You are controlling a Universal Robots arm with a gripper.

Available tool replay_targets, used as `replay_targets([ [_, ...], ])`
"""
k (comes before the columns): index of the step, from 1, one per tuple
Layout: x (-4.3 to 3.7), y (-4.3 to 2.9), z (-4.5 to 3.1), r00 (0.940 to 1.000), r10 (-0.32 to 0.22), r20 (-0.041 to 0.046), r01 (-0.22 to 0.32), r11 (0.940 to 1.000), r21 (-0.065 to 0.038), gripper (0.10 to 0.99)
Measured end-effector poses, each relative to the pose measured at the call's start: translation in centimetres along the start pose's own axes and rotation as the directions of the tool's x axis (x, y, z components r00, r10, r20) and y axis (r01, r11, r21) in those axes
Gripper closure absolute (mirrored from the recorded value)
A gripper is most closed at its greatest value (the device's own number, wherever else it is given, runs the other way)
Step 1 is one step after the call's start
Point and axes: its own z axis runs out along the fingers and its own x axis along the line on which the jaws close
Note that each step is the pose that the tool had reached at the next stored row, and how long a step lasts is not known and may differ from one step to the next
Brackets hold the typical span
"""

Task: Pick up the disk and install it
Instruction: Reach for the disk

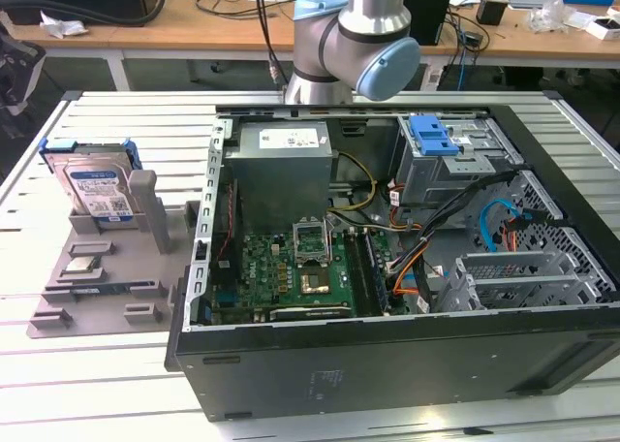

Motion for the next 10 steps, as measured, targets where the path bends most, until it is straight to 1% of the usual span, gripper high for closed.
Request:
replay_targets([
  [10,0.08,-0.01,0.0,1.0,0.0,0.0,0.0,1.0,0.0,0.984],
])
